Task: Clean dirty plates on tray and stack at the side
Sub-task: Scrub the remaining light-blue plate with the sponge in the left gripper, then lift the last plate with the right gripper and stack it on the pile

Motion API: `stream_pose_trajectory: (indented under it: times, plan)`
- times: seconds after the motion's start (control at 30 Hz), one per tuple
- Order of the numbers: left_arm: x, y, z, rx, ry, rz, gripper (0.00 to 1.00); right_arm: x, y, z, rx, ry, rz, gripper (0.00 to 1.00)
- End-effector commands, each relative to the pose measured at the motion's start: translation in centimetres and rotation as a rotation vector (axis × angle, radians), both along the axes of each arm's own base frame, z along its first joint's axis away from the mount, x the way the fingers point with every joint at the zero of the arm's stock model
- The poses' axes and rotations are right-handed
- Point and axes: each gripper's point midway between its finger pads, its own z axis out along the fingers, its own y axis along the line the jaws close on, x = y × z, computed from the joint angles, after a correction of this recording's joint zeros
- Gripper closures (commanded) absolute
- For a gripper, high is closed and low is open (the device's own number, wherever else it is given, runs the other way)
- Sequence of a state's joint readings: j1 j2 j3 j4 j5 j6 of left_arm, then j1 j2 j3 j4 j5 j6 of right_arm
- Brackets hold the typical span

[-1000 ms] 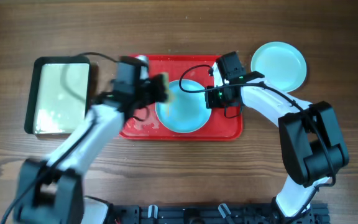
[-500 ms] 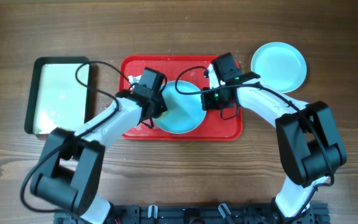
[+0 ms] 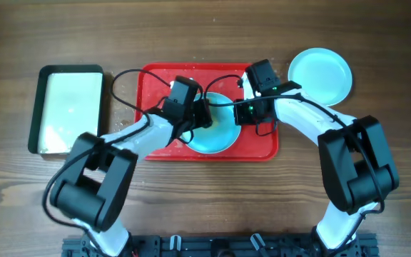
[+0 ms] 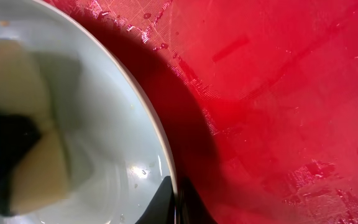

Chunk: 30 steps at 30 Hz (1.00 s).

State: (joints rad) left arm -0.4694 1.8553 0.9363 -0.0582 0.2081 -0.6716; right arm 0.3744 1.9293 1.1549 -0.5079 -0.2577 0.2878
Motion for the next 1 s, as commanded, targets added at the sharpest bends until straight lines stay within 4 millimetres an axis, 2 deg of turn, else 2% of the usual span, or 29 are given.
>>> stream_pose_trajectory:
  times: [0.0, 0.1, 0.13, 0.17, 0.23, 0.27, 0.33, 0.4, 0.47, 0.5, 0.57, 0.6, 0.63, 0.7, 0.8, 0.9, 0.93, 0.97]
  plan:
    - [0.6, 2.9, -3.5, 0.125, 0.017, 0.063, 0.96, -0.2, -1.8, -1.7, -0.086, 0.022, -0.029, 0.96]
    - [1.1, 10.4, -3.6, 0.406, 0.002, 0.185, 0.96, -0.6, -2.0, -1.9, -0.099, 0.037, -0.021, 0.96]
    - [1.0, 14.3, -2.2, 0.499, 0.012, 0.275, 0.96, -0.6, -2.1, -1.9, -0.100, 0.039, -0.021, 0.96]
    - [0.8, 17.2, -0.3, 0.545, 0.009, 0.347, 0.96, -0.5, -2.1, -1.9, -0.105, 0.032, -0.023, 0.96]
    - [0.6, 19.7, 2.6, 0.559, -0.013, 0.421, 0.96, 0.0, -2.1, -1.3, -0.110, 0.002, 0.003, 0.96]
    - [0.5, 21.6, 5.4, 0.532, -0.047, 0.506, 0.96, 0.7, -1.8, -0.2, -0.103, -0.031, 0.016, 0.96]
    - [-0.1, 24.7, 9.4, 0.446, -0.096, 0.693, 0.96, 2.6, -1.4, 3.2, -0.099, -0.135, 0.025, 0.96]
    - [-0.8, 27.0, 12.3, 0.388, -0.140, 0.776, 0.96, 4.1, -1.4, 6.3, -0.128, -0.243, 0.045, 0.96]
    - [-1.8, 30.3, 14.3, 0.346, -0.166, 0.838, 0.96, 5.7, -1.0, 10.9, -0.219, -0.418, 0.125, 0.96]
    - [-2.0, 31.4, 14.2, 0.335, -0.158, 0.844, 0.96, 6.2, -0.9, 12.6, -0.273, -0.485, 0.150, 0.96]
    - [-2.4, 33.3, 12.9, 0.272, -0.101, 0.861, 0.96, 7.3, -0.4, 16.8, -0.460, -0.680, 0.244, 0.96]
    - [-1.6, 33.5, 11.8, 0.215, -0.086, 0.844, 0.96, 7.5, 0.4, 19.2, -0.598, -0.793, 0.322, 0.96]
    - [-0.4, 34.3, 9.3, 0.203, -0.053, 0.849, 0.96, 6.9, 2.3, 22.3, -0.813, -0.926, 0.434, 0.96]
    - [0.5, 34.8, 6.7, 0.212, -0.020, 0.852, 0.96, 5.8, 4.0, 24.6, -0.976, -1.006, 0.487, 0.96]
    - [1.2, 35.3, 3.5, 0.225, 0.024, 0.855, 0.96, 4.1, 6.7, 27.1, -1.112, -1.094, 0.554, 0.96]
    - [1.3, 36.4, 3.4, 0.265, 0.006, 0.886, 0.96, 3.3, 7.6, 28.1, -1.144, -1.125, 0.550, 0.96]
    - [1.5, 36.7, 3.5, 0.263, -0.004, 0.893, 0.92, 3.3, 7.7, 28.1, -1.142, -1.126, 0.551, 0.96]
    - [1.4, 37.0, 3.6, 0.263, -0.006, 0.901, 0.83, 3.3, 7.7, 28.1, -1.142, -1.126, 0.551, 0.95]
